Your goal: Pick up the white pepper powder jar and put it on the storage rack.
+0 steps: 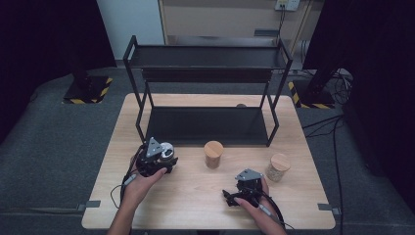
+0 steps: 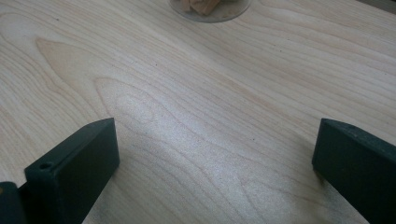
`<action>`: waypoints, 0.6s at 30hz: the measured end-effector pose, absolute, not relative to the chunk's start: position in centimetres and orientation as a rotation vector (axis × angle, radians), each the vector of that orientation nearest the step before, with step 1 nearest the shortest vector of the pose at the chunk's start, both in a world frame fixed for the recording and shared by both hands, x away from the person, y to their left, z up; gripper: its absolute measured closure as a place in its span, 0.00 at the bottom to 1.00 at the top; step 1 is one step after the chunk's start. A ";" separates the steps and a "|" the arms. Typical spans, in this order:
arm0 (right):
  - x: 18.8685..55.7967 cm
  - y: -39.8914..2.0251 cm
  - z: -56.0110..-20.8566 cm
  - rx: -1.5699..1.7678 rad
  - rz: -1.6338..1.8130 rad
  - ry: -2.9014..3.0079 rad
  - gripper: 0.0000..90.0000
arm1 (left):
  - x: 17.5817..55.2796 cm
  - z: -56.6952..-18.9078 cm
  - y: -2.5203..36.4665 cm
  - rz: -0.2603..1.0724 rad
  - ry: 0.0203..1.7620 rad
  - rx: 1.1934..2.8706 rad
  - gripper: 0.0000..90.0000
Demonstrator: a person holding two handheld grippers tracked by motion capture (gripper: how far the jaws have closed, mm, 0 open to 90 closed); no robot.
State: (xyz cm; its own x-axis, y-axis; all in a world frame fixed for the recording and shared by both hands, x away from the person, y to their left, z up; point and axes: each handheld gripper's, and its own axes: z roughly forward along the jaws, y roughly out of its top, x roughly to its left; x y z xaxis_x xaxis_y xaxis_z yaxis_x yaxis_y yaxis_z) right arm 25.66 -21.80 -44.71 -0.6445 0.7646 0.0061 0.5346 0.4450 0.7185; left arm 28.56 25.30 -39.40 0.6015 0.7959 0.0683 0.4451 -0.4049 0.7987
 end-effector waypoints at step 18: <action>25.6 -21.8 -44.7 1.110 1.012 2.381 0.01 | 31.0 -38.8 23.6 0.576 0.953 2.078 0.32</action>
State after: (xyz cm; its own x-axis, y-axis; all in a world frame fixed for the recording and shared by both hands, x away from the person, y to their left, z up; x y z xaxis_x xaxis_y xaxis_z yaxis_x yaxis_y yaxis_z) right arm 25.64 -21.80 -44.70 -0.6445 0.7646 0.0053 0.5344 0.4456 0.7183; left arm 31.01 23.58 -38.82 0.6186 0.7813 0.0824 0.4360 -0.4287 0.7912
